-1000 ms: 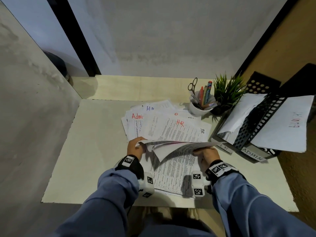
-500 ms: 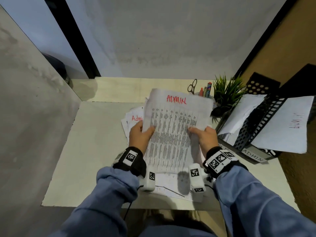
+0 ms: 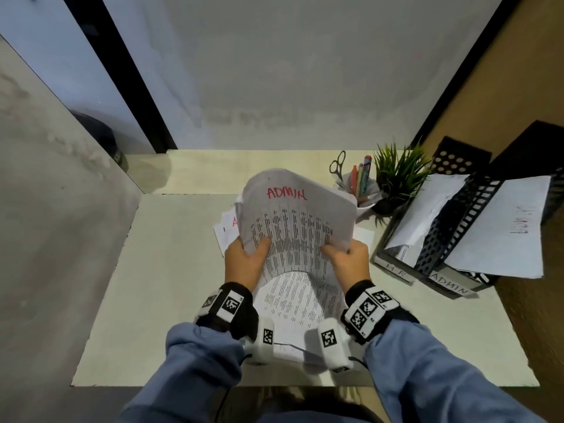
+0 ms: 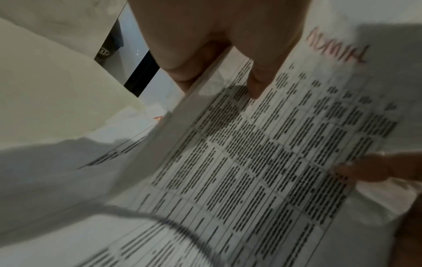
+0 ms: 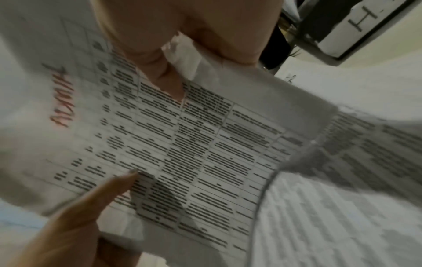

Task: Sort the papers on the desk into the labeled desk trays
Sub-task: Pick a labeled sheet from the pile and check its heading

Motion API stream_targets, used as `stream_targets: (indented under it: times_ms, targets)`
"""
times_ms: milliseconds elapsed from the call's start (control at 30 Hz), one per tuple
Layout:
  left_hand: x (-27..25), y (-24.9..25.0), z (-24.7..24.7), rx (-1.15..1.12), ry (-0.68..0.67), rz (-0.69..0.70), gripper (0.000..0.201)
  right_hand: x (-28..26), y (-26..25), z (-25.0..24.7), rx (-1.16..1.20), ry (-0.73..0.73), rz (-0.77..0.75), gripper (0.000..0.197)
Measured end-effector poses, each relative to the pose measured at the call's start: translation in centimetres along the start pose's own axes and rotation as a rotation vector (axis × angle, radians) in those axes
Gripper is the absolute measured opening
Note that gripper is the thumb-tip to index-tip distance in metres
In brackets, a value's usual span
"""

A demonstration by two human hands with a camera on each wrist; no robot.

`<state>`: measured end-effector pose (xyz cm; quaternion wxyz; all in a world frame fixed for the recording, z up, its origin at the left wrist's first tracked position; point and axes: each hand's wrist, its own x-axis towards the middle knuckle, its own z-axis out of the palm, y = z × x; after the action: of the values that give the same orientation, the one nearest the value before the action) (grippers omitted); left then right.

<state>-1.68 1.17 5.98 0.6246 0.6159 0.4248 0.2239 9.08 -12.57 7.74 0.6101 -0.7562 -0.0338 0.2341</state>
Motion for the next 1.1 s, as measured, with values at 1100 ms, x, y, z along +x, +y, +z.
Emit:
stream_targets:
  times_ms: [1100]
  targets:
    - [-11.2, 12.5, 23.8, 0.428, -0.410, 0.719, 0.034, 3.0, 0.2, -26.9, -0.194, 0.631, 0.033, 0.015]
